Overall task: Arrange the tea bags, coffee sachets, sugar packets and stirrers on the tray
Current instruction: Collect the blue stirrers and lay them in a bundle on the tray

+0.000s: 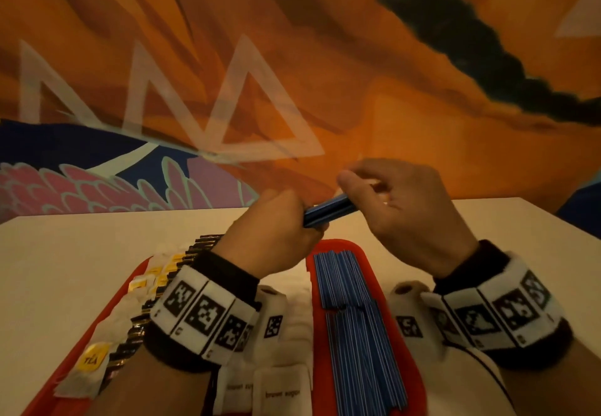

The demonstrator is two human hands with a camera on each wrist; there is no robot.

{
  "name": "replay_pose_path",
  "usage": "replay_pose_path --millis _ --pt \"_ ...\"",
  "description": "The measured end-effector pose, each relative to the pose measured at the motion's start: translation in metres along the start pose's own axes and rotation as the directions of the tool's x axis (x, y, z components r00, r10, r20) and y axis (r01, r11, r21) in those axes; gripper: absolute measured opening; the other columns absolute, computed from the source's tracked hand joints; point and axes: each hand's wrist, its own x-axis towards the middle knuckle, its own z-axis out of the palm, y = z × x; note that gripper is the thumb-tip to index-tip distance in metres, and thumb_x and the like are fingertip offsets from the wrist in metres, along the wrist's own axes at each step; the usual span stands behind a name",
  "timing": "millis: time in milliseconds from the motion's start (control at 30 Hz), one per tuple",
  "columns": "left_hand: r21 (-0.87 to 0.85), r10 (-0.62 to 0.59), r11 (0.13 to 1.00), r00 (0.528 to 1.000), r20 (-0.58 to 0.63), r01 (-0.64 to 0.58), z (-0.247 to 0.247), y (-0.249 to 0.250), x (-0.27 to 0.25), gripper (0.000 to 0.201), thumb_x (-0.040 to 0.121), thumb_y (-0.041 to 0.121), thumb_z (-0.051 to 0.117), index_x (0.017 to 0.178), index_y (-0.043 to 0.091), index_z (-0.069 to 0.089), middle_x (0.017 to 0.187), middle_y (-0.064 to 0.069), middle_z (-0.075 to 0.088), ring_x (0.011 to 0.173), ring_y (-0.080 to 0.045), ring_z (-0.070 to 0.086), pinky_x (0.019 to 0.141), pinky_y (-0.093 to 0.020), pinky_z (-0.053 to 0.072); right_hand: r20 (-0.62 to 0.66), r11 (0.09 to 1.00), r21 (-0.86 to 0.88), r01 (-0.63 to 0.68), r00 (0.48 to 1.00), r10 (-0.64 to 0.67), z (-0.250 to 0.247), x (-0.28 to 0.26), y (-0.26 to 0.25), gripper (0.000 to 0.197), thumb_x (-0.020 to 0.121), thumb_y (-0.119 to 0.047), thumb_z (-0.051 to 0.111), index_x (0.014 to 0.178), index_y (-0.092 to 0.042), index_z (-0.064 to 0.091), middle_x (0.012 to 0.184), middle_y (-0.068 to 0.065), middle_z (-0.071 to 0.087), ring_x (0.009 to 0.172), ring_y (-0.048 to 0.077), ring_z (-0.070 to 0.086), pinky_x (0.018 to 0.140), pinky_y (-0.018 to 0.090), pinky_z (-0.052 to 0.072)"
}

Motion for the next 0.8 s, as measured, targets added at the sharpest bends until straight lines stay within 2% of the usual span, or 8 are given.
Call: replay_pose_path --millis 100,200,300,433,533,633,733,800 --pt "0.010 0.003 1.000 0.998 0.070 -0.004 -0.006 0.007 -0.006 0.017 0.093 0.035 0.063 0.076 0.029 0.061 0.077 0.002 0.061 0.068 -0.017 0.060 0.068 -0.039 0.055 0.158 0.969 -0.143 0.200 0.971 -0.177 -0.006 -0.006 -0.007 0.036 0.083 -0.035 0.057 0.117 -0.024 0.065 0.107 -0.011 0.067 0.097 0.004 0.059 0.085 0.018 0.046" --pt "0.008 0.022 1.000 0.995 0.095 -0.022 -0.010 0.017 -0.013 0.013 0.090 0.034 0.068 0.101 0.035 0.061 0.094 0.009 0.063 0.080 -0.011 0.062 0.078 -0.038 0.057 0.240 0.902 -0.344 0.262 0.953 -0.185 0.003 -0.017 -0.020 0.027 0.070 -0.024 0.056 0.096 -0.031 0.055 0.075 -0.019 0.045 0.065 0.013 0.050 0.052 0.027 0.038" --pt "0.059 -0.010 0.998 0.998 0.065 0.007 -0.012 0.022 -0.018 0.032 0.085 0.044 0.071 0.101 0.029 0.048 0.094 0.005 0.057 0.074 -0.012 0.058 0.068 -0.036 0.052 0.249 0.888 -0.428 0.170 0.966 -0.065 0.009 -0.017 -0.024 0.018 0.067 -0.027 0.053 0.075 -0.034 0.039 0.061 -0.013 0.033 0.050 0.018 0.038 0.048 0.021 0.013" --pt "0.165 0.043 0.985 0.999 0.007 -0.044 -0.008 0.029 -0.022 0.043 0.087 0.038 0.070 0.100 0.030 0.030 0.082 0.012 0.039 0.064 -0.006 0.041 0.052 -0.024 0.033 0.251 0.850 -0.520 0.084 0.966 0.058 0.015 -0.015 -0.020 0.019 0.082 -0.031 0.046 0.064 -0.026 0.046 0.064 -0.003 0.045 0.061 0.022 0.047 0.047 0.028 0.019" --pt "0.207 0.043 0.977 0.999 0.015 -0.046 -0.002 0.027 -0.018 0.037 0.091 0.032 0.067 0.095 0.027 0.030 0.081 0.010 0.041 0.065 -0.008 0.042 0.051 -0.024 0.031 0.283 0.853 -0.514 0.093 0.957 0.067 0.014 -0.015 -0.020 0.015 0.094 -0.031 0.050 0.090 -0.025 0.064 0.093 -0.004 0.057 0.080 0.020 0.055 0.059 0.031 0.036" --pt "0.162 0.024 0.986 0.998 0.053 -0.032 0.004 0.022 -0.016 0.042 0.088 0.033 0.071 0.101 0.026 0.032 0.092 0.004 0.051 0.074 -0.014 0.052 0.057 -0.027 0.043 0.324 0.836 -0.533 0.127 0.944 0.063 0.015 -0.017 -0.019 0.019 0.098 -0.039 0.044 0.111 -0.033 0.056 0.096 -0.005 0.064 0.085 0.021 0.062 0.063 0.030 0.037" --pt "0.103 0.074 0.991 0.995 0.064 -0.080 0.004 0.023 -0.015 0.051 0.083 0.038 0.077 0.105 0.026 0.032 0.086 0.007 0.048 0.069 -0.008 0.049 0.056 -0.025 0.042 0.352 0.832 -0.545 0.102 0.929 0.116 0.012 -0.016 -0.013 0.028 0.085 -0.046 0.036 0.070 -0.026 0.048 0.069 -0.004 0.054 0.068 0.022 0.055 0.058 0.030 0.038" --pt "0.029 0.165 0.986 0.985 0.041 -0.166 -0.003 0.024 -0.014 0.053 0.077 0.042 0.081 0.108 0.028 0.041 0.088 0.009 0.055 0.072 -0.005 0.053 0.060 -0.022 0.045 0.294 0.830 -0.557 0.035 0.943 0.157 0.006 -0.011 -0.005 0.031 0.079 -0.049 0.042 0.063 -0.023 0.050 0.062 -0.004 0.046 0.062 0.025 0.052 0.054 0.031 0.034"
